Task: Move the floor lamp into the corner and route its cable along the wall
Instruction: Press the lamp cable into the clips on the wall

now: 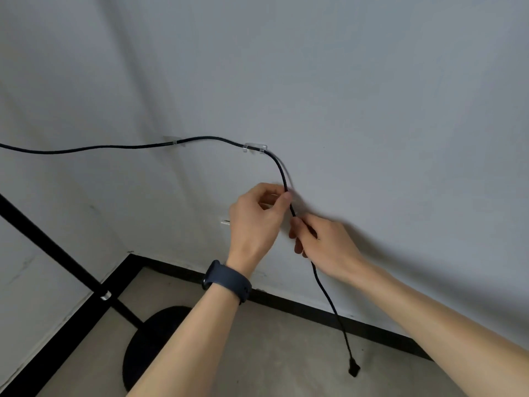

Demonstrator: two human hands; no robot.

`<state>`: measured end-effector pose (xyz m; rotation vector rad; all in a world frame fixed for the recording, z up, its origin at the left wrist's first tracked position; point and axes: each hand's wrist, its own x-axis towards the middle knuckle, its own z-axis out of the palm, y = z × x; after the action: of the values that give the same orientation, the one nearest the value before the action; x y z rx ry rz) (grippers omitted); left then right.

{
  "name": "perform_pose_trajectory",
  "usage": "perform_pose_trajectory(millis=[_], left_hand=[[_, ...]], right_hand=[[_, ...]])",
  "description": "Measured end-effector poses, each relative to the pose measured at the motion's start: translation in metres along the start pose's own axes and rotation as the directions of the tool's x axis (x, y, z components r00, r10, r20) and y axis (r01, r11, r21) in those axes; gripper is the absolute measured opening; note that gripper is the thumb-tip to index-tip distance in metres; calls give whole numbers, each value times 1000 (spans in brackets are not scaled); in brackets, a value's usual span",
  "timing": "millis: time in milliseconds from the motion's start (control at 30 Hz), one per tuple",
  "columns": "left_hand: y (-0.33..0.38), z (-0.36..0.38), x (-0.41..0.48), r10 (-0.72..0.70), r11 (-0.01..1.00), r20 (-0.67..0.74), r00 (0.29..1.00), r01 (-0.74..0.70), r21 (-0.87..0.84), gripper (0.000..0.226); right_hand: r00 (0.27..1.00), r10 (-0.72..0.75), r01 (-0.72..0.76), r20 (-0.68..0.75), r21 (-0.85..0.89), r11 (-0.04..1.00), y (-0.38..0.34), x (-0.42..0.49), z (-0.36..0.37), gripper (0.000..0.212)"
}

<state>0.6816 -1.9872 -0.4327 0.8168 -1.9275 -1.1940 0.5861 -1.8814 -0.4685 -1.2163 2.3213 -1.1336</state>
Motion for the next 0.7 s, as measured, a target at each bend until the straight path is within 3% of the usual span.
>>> perform_pose_trajectory(millis=[167, 300, 467, 700], left_hand=[[-12, 6, 7, 30, 999, -117, 993, -32, -22, 5], [-26, 8, 3, 23, 992, -187, 982, -46, -121, 4], [-26, 9, 8, -16, 964, -225, 974, -45, -261, 6], [-21, 20, 3, -114, 878, -251, 961, -21, -479, 6]], right_hand=[[973, 100, -100, 206, -12, 995, 31, -13, 13, 42], [963, 142, -155, 228, 38, 987, 48, -21, 22, 37], [995, 103, -104, 12, 40, 994, 50, -24, 29, 33], [958, 135, -121, -252, 68, 990, 49, -26, 34, 36]])
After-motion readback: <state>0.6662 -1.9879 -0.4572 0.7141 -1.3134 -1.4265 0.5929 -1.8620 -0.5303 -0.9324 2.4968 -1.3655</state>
